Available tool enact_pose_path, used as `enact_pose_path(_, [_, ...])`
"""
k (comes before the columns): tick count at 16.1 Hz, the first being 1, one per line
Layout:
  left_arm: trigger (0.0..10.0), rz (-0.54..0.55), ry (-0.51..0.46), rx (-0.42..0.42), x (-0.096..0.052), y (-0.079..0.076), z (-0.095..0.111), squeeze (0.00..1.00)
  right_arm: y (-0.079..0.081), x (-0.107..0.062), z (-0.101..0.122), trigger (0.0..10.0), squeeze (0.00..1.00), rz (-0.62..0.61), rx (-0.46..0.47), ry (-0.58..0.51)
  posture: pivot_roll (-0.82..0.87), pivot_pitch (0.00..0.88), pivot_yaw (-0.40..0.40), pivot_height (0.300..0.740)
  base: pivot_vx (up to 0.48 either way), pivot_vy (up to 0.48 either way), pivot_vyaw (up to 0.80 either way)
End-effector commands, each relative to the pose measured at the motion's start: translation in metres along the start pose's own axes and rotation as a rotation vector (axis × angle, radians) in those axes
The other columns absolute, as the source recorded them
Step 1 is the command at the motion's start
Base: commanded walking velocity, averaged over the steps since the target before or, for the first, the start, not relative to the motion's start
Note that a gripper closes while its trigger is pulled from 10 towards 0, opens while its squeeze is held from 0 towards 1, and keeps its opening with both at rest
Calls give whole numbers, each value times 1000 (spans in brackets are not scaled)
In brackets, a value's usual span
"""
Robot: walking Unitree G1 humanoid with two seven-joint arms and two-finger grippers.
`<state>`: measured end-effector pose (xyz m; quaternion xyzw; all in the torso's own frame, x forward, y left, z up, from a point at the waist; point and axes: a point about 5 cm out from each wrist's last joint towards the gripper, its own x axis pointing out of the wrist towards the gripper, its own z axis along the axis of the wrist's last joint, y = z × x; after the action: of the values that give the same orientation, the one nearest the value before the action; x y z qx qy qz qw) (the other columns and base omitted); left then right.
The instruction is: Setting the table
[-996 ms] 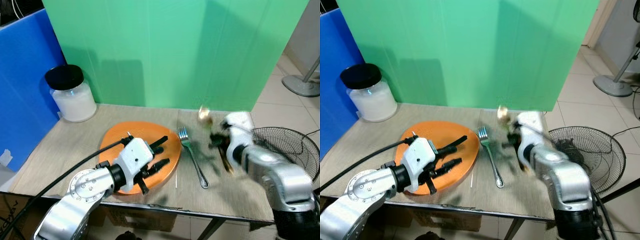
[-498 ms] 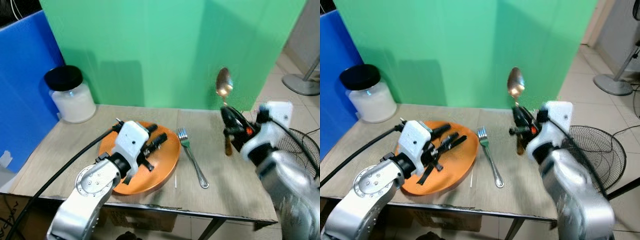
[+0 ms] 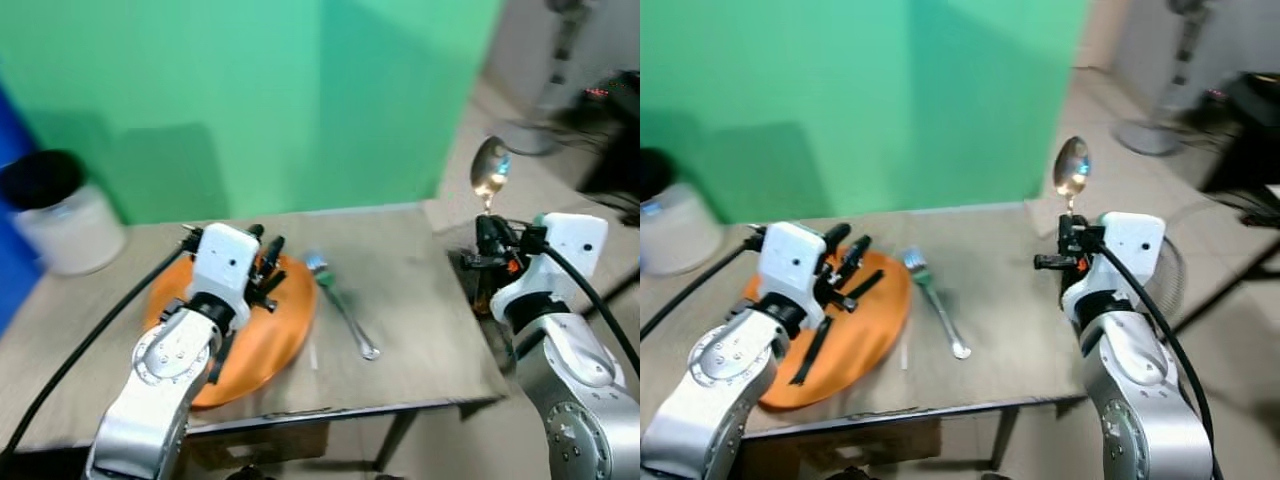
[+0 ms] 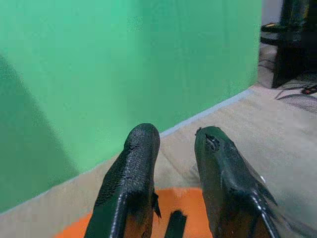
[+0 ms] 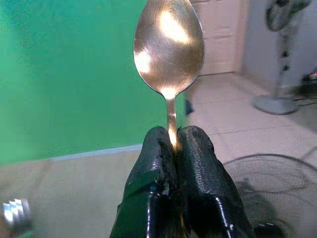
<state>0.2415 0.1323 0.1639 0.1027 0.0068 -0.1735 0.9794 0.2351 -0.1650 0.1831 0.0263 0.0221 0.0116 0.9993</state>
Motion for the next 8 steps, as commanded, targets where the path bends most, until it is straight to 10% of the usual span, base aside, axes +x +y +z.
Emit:
enact_pose_path(1, [10000,17,-1,-5,-1,3,1,0,3,5,-1,10000,0,7,-21,-3,124,0,18,740,0,0,-800])
enact_pose_path(8, [10000,67,9,-25,0,9,0,0,11,12,-6,10000,0,30,-26,47,126,0,8,740,0,0,-800])
